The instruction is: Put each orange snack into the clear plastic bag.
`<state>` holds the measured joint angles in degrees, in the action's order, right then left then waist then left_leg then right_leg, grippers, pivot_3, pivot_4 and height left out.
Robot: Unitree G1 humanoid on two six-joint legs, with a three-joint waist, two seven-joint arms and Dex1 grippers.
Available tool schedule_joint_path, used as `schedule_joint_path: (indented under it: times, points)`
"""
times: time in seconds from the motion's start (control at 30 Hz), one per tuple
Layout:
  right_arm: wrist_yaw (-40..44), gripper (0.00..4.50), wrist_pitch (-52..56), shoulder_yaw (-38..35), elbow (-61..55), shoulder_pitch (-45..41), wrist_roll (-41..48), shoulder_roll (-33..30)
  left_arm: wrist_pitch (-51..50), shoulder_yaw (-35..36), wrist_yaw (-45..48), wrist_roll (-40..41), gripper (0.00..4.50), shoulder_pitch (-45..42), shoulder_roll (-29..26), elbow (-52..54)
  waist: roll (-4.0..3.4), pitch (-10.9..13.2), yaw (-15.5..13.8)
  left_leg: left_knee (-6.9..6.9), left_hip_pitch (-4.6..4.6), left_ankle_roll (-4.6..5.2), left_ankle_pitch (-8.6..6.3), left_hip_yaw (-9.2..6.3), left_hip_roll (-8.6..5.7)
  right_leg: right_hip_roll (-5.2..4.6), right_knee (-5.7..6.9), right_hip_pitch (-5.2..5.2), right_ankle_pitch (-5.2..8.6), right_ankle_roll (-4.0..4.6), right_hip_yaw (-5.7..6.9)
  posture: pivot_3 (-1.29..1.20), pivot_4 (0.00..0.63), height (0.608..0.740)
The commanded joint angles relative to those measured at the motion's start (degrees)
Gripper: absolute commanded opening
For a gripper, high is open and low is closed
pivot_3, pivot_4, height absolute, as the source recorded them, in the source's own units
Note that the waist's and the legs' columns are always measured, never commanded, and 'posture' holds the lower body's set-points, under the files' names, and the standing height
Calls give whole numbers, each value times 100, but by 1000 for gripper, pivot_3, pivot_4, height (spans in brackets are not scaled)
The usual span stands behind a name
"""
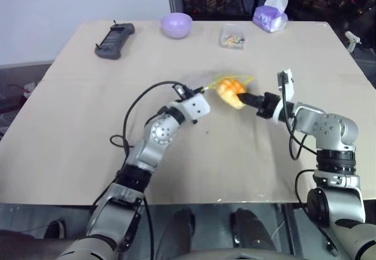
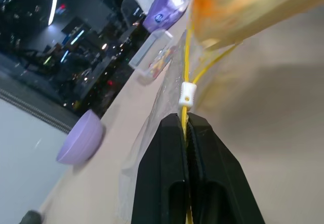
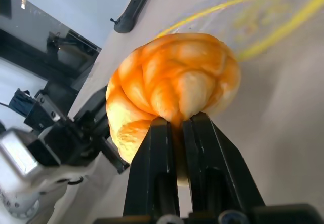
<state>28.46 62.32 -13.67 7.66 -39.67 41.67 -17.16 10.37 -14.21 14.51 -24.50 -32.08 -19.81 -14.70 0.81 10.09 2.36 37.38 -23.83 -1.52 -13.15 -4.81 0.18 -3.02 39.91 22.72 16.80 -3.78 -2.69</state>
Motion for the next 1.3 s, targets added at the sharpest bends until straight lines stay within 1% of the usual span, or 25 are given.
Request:
schedule_joint_path:
  times: [0.03, 0.2, 0.4, 0.57, 0.7, 0.73, 0.83, 0.97, 1.1, 1.2, 1.3]
  points:
    - [-18, 48, -86, 24, 67, -232, -36, -17, 341, -104, 112, 53, 0, 19, -56, 313, 0, 0, 0, 0, 0, 0, 0, 0, 0, 0, 0, 0, 0, 0, 0, 0, 150, 740]
    - [-356, 48, -342, 23, 483, -506, -338, 107, 886, -302, 407, 232, 0, 69, -56, 494, 0, 0, 3, 0, 0, 0, 0, -1, 0, 0, 0, 0, 0, 0, 0, 0, 150, 740]
    - [-645, 48, -674, -88, 803, -817, -567, 190, 1035, -325, 567, 334, 0, 117, -73, 472, -1, 0, 4, -1, 0, 0, 0, 1, 0, 0, 0, 1, 0, 0, -1, 0, 150, 740]
    - [-1079, 48, -613, -428, 939, -1024, -396, 508, 992, -329, 651, 411, 0, 160, -8, 475, -1, 1, 14, -3, 0, 0, 0, 2, 0, 0, -1, 1, 0, 0, -2, 0, 150, 740]
    - [-1263, 1479, -450, -343, 669, -937, -411, 692, 934, -301, 641, 402, 0, 135, 21, 444, -2, 1, 12, -4, 0, 0, 0, 1, 1, 0, 0, 2, 0, 0, -1, 0, 150, 740]
    - [-1283, 2052, -416, -298, 600, -902, -432, 704, 921, -292, 631, 399, 0, 132, 23, 439, -2, 1, 10, -4, 0, 0, 0, 1, 1, 0, 0, 2, 0, 0, -1, 0, 150, 740]
    - [-1220, 3407, -275, -123, 384, -739, -524, 551, 718, -175, 466, 365, 0, 65, 72, 332, -2, 1, 2, -4, 0, 0, 0, 0, 0, 0, -1, 2, 0, 0, -1, 0, 150, 740]
    - [-796, 3407, -138, 194, -65, -380, -541, 124, 538, -104, 315, 314, 0, 34, 124, 277, -2, 1, -15, -4, -2, 0, 0, -1, 0, 0, -4, 0, 0, 0, 2, 0, 150, 740]
    - [18, 3407, -67, 578, -826, 195, -384, -526, 398, -27, 170, 289, 0, -4, 157, 241, -2, 1, -4, -5, -2, 1, -1, -2, -1, 0, -6, 1, 1, 0, 2, 0, 150, 740]
    - [366, 3407, -194, 678, -1154, 521, -399, -880, 343, -15, 124, 290, 0, -23, 156, 226, -1, 1, 17, -6, -2, 1, -1, -2, 0, 0, -7, 0, 1, -1, 1, 0, 150, 740]
    - [952, 3407, -596, 755, -1692, 975, -462, -1428, 305, -16, 100, 303, 0, -20, 165, 232, -1, 2, -1, -6, -1, 1, -1, -2, 0, 1, -5, 0, 1, -1, 3, 0, 150, 740]
